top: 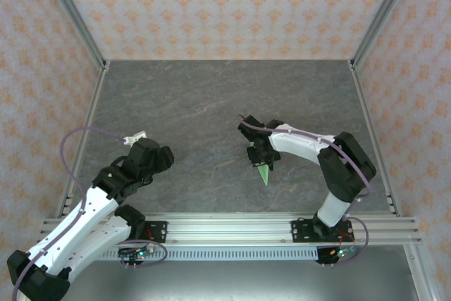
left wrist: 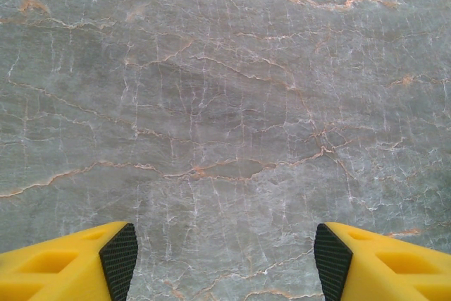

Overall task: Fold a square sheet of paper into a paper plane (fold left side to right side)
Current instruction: Pick up the paper plane at the center of the table, then place the paper plane at the center of the table.

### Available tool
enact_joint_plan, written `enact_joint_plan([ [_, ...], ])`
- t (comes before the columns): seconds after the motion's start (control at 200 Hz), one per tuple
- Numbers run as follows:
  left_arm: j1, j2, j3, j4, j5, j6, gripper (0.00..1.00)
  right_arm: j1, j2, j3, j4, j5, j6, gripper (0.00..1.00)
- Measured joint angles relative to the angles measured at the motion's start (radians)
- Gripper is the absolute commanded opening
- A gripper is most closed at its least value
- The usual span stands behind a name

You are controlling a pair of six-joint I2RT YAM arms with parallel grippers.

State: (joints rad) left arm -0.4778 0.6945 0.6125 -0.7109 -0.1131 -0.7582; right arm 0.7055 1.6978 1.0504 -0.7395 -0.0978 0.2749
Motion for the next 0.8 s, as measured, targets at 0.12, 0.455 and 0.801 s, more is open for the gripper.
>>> enact_joint_plan([
  [0.12,0.000,0.000,0.000,0.000,0.000,0.000,0.70,-0.007,0.015,-0.003,0.015,0.000,0.000,0.20],
  [0.455,0.000,0.000,0.000,0.000,0.004,0.006,0.71,-0.038,0.045,-0.003,0.041,-0.043,0.002,0.11],
  [0.801,0.000,-0.001,0.023,-0.003,0.058,0.036,0.73,-0.143,0.194,0.366,-0.052,-0.063,0.044,0.08],
])
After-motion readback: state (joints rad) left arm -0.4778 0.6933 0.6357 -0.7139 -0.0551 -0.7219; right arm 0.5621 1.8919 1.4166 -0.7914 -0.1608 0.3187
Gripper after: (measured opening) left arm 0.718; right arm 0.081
